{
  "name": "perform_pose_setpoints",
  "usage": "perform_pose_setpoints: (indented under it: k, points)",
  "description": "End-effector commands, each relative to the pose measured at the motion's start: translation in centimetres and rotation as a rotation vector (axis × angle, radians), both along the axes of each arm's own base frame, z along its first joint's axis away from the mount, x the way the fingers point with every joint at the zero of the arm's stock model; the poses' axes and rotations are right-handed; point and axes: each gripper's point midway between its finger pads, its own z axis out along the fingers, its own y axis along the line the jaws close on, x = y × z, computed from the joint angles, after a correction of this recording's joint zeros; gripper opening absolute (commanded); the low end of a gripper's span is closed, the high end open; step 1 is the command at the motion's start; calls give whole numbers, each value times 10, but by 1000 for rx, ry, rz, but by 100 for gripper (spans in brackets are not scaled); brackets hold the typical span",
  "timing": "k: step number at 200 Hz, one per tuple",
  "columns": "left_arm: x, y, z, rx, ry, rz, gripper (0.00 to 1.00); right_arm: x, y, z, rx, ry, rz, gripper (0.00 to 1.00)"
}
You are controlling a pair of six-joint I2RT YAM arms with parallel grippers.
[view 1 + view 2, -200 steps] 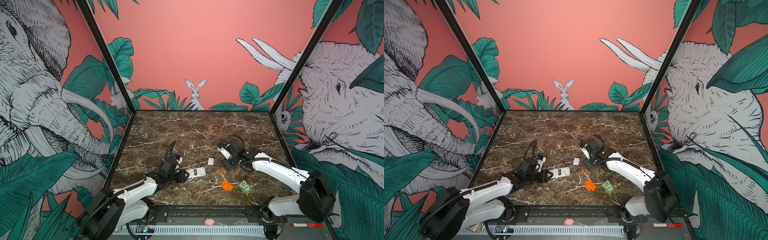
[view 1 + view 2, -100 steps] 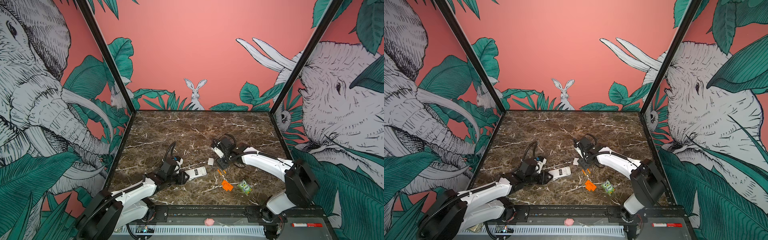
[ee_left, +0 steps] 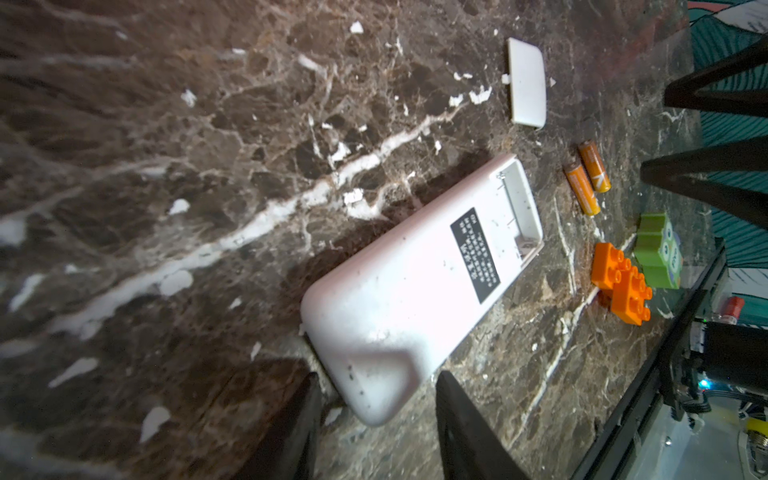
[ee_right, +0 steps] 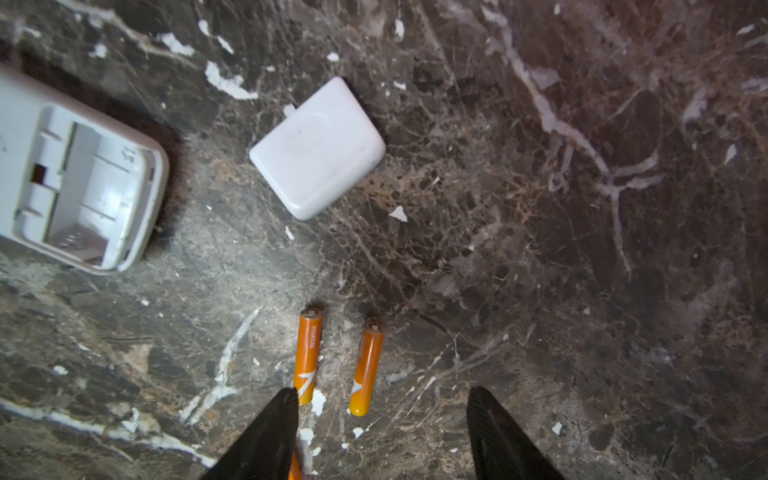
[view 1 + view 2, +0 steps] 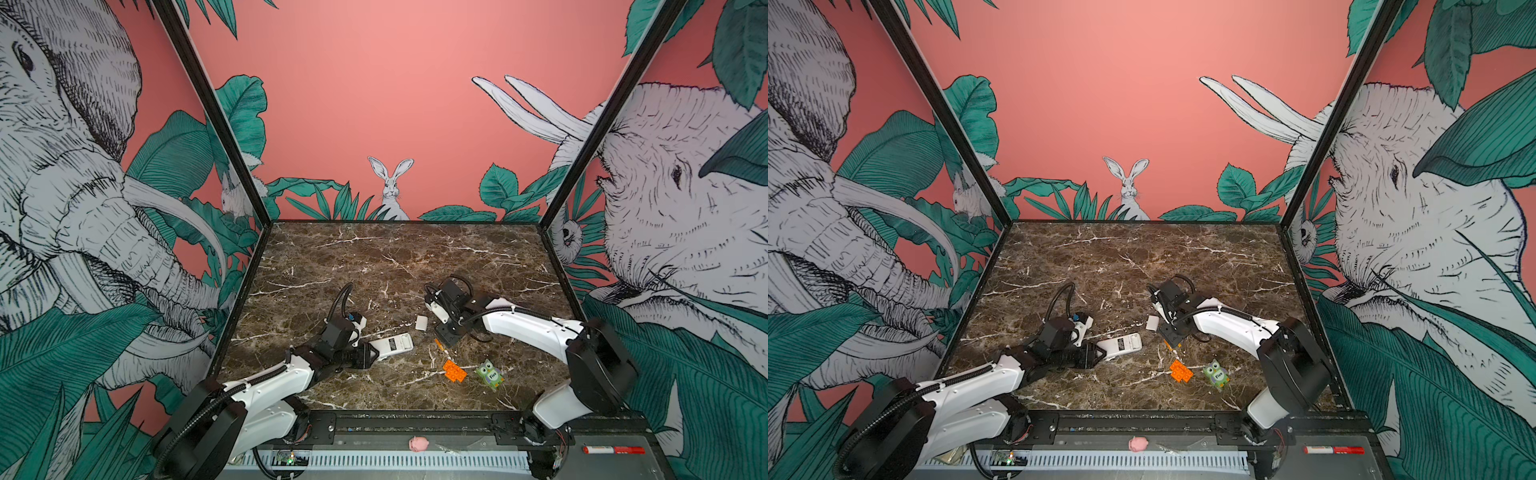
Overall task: Load the batteries into the remote control
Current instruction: 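Move the open right gripper down over the two orange batteries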
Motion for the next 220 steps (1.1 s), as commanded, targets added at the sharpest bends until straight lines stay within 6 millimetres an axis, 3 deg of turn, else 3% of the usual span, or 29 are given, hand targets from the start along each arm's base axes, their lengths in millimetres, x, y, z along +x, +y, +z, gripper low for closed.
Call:
perform_pose_setpoints:
  k: [1, 119, 220]
  points:
    - [-8, 11, -18, 47, 53, 35, 47, -3, 3, -3, -7, 23, 28, 64]
    - [-6, 3, -9, 4, 47, 26, 47, -13, -15, 4, -20, -4, 4, 59]
    - [-12, 9, -11, 26, 31, 0, 48, -6, -10, 13, 1, -35, 0, 57]
